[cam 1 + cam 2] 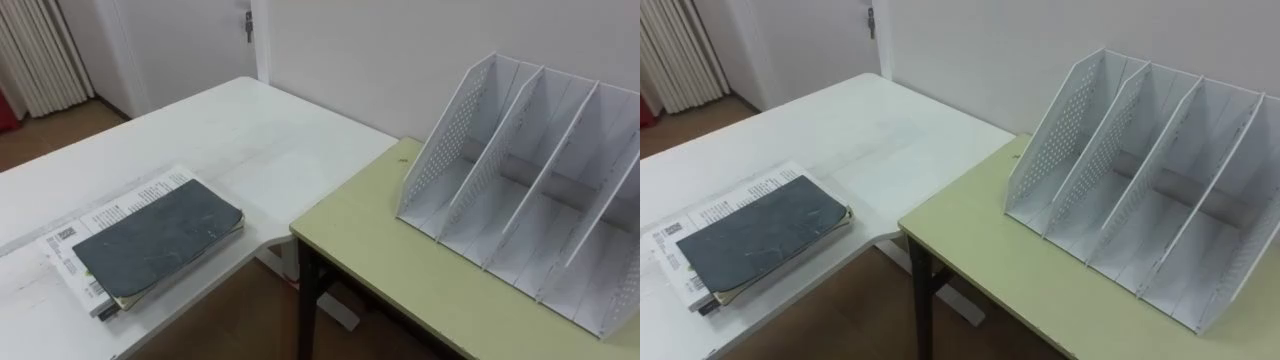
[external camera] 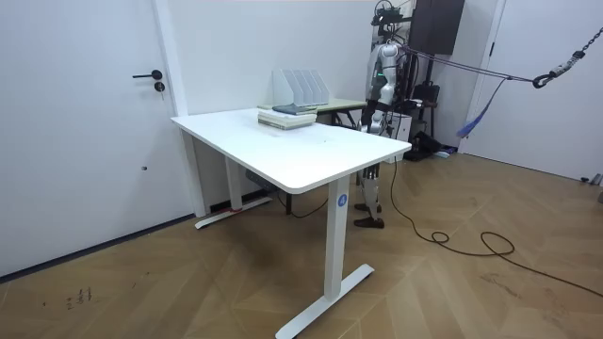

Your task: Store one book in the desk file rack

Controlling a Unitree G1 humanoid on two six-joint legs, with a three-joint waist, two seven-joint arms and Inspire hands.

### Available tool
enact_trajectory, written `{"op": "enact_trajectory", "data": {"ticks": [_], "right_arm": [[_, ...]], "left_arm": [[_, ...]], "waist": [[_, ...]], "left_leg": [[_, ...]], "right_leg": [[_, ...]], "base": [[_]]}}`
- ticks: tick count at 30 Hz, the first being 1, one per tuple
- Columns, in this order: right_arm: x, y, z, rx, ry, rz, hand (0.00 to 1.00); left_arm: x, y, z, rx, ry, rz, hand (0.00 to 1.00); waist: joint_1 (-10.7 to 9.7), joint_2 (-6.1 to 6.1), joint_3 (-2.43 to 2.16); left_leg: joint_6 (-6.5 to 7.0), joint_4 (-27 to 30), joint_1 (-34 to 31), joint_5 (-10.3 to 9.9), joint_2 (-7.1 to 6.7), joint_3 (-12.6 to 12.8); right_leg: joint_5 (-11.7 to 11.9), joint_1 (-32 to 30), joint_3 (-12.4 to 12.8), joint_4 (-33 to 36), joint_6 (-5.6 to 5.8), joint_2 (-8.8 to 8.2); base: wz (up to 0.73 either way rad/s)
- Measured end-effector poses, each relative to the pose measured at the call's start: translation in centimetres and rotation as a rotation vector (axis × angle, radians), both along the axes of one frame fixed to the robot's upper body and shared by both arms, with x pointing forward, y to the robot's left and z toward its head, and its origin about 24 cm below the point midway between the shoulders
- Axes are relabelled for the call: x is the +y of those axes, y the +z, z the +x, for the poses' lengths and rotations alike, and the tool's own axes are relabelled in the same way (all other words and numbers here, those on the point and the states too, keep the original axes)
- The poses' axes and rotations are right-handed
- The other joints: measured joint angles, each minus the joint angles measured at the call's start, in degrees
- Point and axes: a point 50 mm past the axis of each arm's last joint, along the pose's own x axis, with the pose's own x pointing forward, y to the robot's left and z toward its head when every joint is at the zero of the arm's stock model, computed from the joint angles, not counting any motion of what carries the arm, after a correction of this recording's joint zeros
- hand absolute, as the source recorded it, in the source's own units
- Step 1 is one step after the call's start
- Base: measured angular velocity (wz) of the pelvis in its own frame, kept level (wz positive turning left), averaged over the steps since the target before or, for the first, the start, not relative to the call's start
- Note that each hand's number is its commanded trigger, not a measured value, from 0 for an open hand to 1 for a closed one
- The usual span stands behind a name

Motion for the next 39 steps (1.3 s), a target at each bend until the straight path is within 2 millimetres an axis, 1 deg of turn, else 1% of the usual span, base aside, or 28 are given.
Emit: {"op": "enact_trajectory", "data": {"ticks": [9,16,31,37,39], "right_arm": [[0.0,0.0,0.2,-0.005,0.003,0.000,0.00],[0.0,0.0,-0.1,0.002,0.001,-0.001,0.00],[0.0,0.0,0.2,-0.007,0.005,-0.012,0.00],[-0.1,0.0,0.4,-0.022,0.020,-0.023,0.00],[-0.1,0.0,0.8,-0.038,0.024,-0.026,0.00]], "left_arm": [[0.0,0.0,0.0,-0.001,-0.001,0.001,0.00],[0.1,0.0,0.2,-0.007,-0.002,0.008,0.00],[0.2,0.0,1.1,-0.033,-0.014,0.010,0.00],[0.0,0.2,2.5,-0.066,-0.147,0.021,0.00],[0.0,0.4,3.6,-0.106,-0.217,0.033,0.00]], "waist": [[0.0,-0.10,0.07],[-0.2,-0.11,0.08],[-0.3,-0.38,0.05],[-1.0,-0.36,0.08],[-1.7,-0.32,0.09]], "left_leg": [[0.00,0.0,0.0,0.0,0.00,0.0],[0.00,0.0,-0.3,0.0,-0.02,-0.4],[0.00,0.3,-0.4,0.0,-0.07,-0.5],[0.01,1.0,-1.0,0.0,-0.09,-0.3],[0.00,1.0,-1.0,0.0,-0.05,-0.3]], "right_leg": [[0.0,0.0,0.0,0.0,0.00,0.01],[0.0,-0.2,-0.5,0.0,-0.02,-0.03],[-0.1,-0.3,-0.6,-0.1,-0.02,-0.12],[0.0,-0.4,-1.0,0.1,-0.05,-0.12],[0.0,-0.4,-1.0,0.0,-0.06,-0.08]], "base": [[0.00],[0.02],[0.00],[0.03],[0.00]]}}
